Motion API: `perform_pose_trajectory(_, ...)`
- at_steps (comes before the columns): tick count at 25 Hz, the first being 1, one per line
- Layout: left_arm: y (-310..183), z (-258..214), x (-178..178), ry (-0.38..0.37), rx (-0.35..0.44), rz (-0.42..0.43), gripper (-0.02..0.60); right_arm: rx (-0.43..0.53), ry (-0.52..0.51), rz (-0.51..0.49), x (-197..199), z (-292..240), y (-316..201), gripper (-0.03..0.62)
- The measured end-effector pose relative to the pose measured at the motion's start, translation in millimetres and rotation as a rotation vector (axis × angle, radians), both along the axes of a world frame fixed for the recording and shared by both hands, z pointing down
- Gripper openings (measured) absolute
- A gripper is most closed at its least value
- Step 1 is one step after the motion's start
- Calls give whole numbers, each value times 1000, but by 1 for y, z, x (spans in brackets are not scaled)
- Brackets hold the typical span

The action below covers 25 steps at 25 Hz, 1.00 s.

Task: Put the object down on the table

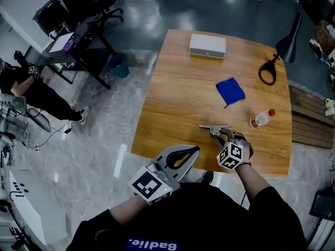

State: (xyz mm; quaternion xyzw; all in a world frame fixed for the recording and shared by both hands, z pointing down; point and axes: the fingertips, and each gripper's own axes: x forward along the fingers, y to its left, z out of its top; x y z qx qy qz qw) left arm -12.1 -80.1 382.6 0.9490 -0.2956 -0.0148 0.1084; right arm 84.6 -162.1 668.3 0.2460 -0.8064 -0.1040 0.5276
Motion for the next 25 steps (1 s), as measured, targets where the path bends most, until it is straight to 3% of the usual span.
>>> perform_pose_trajectory(4, -1, -1, 7, 7, 18, 27, 8, -38, -291, 91, -13, -69, 10, 101)
perform_pose_trajectory(8, -3, 0, 10, -7, 31, 51, 8, -141, -636, 193, -32, -136, 25, 101)
perform_pose_trajectory(14, -2, -7, 22, 9, 50, 85, 8, -199, -1007, 227, -40, -219, 48, 94)
perform_pose_trajectory(21, 0, -9, 37, 9, 67, 123, 8, -218, -1220, 245, -29, -269, 62, 7)
perform_pose_trajectory(25, 0, -9, 36, 6, 55, 132, 8, -217, -1273, 223, -33, -286, 69, 6)
